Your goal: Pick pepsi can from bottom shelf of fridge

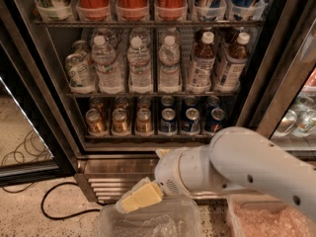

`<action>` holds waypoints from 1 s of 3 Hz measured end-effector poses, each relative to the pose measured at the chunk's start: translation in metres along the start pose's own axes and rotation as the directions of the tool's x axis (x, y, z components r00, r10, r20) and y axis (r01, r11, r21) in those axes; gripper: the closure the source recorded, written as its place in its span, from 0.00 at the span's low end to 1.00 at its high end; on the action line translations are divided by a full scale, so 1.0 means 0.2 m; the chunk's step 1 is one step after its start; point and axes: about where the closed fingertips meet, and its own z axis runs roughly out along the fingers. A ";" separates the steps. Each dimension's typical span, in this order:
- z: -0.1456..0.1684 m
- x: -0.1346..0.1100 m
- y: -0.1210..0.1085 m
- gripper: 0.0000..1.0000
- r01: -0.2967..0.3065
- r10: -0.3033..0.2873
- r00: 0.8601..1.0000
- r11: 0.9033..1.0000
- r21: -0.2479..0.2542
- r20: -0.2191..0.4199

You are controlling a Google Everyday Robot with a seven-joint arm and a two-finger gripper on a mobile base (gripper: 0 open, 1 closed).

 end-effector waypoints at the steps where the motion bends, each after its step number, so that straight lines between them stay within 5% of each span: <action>1: 0.17 0.16 -0.10 0.00 -0.080 0.084 0.995 0.993 0.082 -0.048; 2: 0.23 0.32 -0.27 0.00 -0.161 0.179 0.980 0.971 0.178 -0.088; 3: 0.24 0.30 -0.28 0.00 -0.223 0.241 0.967 0.957 0.183 -0.078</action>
Offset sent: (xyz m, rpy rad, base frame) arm 0.0487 -0.0574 -0.1290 -0.1649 0.1833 -0.4057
